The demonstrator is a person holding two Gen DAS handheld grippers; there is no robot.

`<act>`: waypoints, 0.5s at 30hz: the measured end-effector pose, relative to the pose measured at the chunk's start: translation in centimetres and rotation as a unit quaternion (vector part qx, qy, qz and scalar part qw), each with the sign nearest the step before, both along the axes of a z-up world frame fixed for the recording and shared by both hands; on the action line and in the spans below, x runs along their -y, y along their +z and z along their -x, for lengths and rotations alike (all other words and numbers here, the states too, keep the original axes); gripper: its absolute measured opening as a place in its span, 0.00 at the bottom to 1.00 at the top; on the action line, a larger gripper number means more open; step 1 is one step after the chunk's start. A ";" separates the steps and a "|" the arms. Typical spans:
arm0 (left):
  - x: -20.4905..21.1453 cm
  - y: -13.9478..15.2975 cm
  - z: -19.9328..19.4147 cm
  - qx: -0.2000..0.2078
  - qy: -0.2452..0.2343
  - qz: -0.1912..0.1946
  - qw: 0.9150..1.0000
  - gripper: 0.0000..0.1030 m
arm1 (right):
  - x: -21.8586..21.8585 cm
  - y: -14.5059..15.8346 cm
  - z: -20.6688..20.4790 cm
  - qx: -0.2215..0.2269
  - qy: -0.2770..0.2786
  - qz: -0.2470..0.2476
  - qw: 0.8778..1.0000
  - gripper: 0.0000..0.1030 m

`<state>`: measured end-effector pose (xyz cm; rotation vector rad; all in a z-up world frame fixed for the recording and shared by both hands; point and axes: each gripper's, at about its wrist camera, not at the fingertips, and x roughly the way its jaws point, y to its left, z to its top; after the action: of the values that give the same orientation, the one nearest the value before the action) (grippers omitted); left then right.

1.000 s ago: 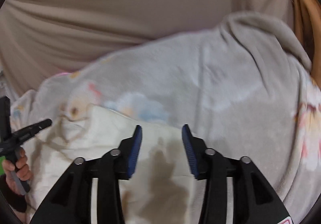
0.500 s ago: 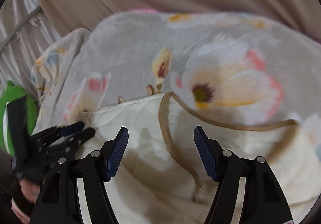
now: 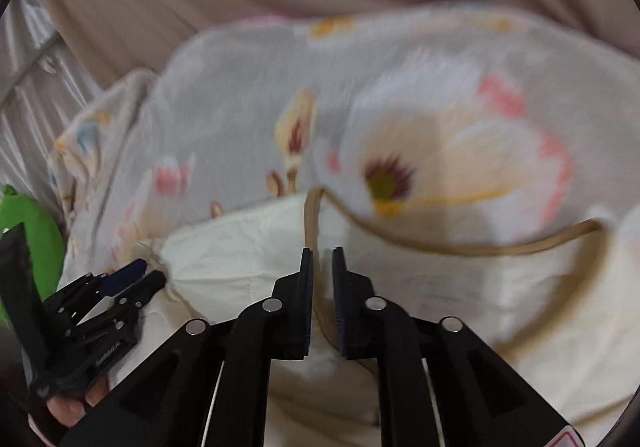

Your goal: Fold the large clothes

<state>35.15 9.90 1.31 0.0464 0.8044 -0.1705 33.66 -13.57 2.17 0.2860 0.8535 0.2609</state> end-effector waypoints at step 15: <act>13.5 -3.7 -7.1 -0.079 -0.073 -0.015 0.994 0.30 | 0.3 -4.7 -1.5 -0.078 0.057 0.093 0.991 0.00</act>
<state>42.30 -3.65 -2.36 0.1212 0.9614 -0.3027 35.21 -13.92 -2.55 0.0838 1.0426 0.2651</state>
